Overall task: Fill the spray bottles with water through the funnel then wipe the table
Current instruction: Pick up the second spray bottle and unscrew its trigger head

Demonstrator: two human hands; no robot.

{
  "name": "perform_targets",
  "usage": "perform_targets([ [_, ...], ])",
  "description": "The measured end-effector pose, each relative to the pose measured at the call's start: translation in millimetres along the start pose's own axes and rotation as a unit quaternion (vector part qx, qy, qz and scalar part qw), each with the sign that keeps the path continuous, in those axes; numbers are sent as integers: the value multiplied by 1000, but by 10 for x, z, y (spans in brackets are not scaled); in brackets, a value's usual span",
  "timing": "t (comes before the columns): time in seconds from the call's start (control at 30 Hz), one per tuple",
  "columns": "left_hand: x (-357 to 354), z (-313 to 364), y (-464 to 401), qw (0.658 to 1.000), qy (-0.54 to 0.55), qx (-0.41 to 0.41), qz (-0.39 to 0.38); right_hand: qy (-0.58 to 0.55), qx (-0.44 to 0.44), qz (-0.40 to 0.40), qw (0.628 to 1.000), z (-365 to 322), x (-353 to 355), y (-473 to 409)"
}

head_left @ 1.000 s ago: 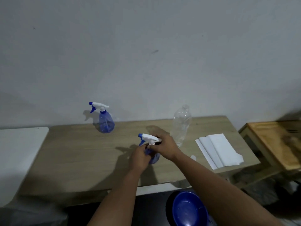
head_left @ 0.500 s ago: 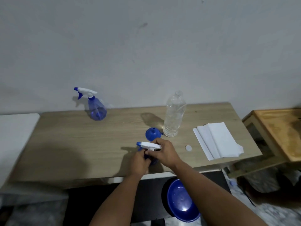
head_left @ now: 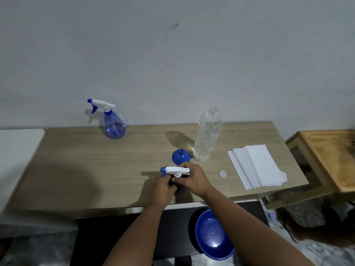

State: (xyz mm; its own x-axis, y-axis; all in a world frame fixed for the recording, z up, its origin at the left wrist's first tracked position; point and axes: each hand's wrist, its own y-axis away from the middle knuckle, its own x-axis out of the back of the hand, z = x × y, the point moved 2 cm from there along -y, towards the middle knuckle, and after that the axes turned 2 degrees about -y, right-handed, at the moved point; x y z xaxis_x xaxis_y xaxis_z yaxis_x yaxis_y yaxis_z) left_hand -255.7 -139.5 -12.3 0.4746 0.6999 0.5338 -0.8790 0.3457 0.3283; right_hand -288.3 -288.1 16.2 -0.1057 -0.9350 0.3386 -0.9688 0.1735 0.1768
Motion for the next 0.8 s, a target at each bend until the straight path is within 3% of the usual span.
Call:
perform_targets([
  [0.1,12,-20,-30,1000,-15,2,1,11,14,-32,999,-40,25,-14],
  [0.23,39,-33,-69,999,-40,-8,-3,6,-5,-1,1000,-75,-5,-44],
  [0.33,93,-32,-70,999,-53,-6,-3,5,0,-28,1000,-78,-80,-62],
  [0.8,180,-5,-72,998,-59,-20,0,-21,-19,-8,1000,-138,-154,-49],
])
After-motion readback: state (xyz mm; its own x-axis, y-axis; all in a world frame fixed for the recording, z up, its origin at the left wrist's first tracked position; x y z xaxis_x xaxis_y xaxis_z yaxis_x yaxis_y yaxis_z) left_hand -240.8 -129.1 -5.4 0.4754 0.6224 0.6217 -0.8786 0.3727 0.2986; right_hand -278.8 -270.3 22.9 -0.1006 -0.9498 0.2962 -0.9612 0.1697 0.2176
